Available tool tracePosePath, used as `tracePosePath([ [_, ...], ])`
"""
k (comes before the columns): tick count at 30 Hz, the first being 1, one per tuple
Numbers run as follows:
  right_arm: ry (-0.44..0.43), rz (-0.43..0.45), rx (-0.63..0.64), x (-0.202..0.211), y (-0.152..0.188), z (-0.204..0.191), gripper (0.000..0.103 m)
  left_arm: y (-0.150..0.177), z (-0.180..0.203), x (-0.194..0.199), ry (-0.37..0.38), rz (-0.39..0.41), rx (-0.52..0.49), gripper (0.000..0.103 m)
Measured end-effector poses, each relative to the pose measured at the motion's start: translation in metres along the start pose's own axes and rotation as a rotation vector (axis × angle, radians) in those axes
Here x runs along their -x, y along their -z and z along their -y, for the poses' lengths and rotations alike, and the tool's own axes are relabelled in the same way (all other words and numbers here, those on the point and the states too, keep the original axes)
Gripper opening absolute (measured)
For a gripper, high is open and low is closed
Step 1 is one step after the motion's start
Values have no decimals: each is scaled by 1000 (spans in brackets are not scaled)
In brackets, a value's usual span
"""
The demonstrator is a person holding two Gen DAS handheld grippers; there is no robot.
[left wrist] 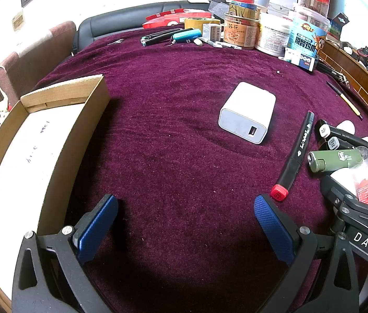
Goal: Organize rigid objects
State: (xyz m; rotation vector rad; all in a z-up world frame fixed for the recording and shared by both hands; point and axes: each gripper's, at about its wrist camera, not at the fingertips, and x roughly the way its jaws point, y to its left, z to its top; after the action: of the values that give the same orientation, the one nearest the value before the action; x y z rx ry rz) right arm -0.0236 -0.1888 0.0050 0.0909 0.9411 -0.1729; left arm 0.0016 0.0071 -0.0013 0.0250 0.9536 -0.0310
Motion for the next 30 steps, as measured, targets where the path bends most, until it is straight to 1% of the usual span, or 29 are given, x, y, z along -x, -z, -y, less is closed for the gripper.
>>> tracePosePath([
  [6, 0, 0, 0, 0, 0, 0, 103, 1, 6, 3, -5, -3, 0, 102],
  [9, 0, -2, -3, 0, 0, 0, 103, -2, 4, 2, -1, -41, -6, 102],
  [11, 3, -25, 4, -1, -2, -1, 103, 0, 6, 5, -15, -38, -3, 102],
  [12, -2, -43, 5, -3, -5, -1, 103, 1, 9, 7, -34, -29, 6, 101],
  [13, -1, -59, 7, -5, -8, -1, 103, 5, 11, 14, -57, 8, 4, 93],
  [14, -2, -69, 7, -7, -9, 0, 103, 8, 14, 24, -80, 65, -14, 88],
  [15, -7, -69, 13, -5, -9, 1, 103, 12, 19, 38, -103, 141, -39, 86],
  [16, -18, -68, 23, -4, -8, 2, 103, 15, 21, 49, -114, 198, -53, 86],
  [17, -33, -68, 31, -3, -7, 2, 103, 19, 24, 71, -125, 297, -69, 86],
  [18, -39, -69, 39, -1, -6, 4, 103, 23, 24, 89, -133, 375, -74, 87],
  [19, -27, -65, 31, 3, -4, 7, 103, 30, 23, 113, -151, 484, -72, 87],
  [20, -26, -48, 16, 7, -4, 11, 102, 36, 22, 132, -177, 572, -66, 87],
  [21, -42, 0, -9, 19, -3, 16, 102, 42, 21, 149, -204, 655, -57, 90],
  [22, -55, 75, -30, 36, -1, 22, 102, 48, 20, 164, -229, 736, -48, 97],
  [23, -61, 132, -38, 50, 1, 25, 102, 58, 18, 180, -262, 830, -32, 100],
  [24, -62, 211, -44, 68, 4, 29, 102, 65, 16, 189, -279, 884, -21, 102],
  [25, -52, 288, -45, 86, 8, 32, 103, 72, 16, 199, -295, 934, -11, 102],
  [27, -30, 419, -29, 117, 17, 33, 103, 77, 16, 208, -308, 975, -3, 102],
  [30, 4, 561, -7, 149, 30, 28, 103, 83, 14, 212, -312, 999, 5, 102],
])
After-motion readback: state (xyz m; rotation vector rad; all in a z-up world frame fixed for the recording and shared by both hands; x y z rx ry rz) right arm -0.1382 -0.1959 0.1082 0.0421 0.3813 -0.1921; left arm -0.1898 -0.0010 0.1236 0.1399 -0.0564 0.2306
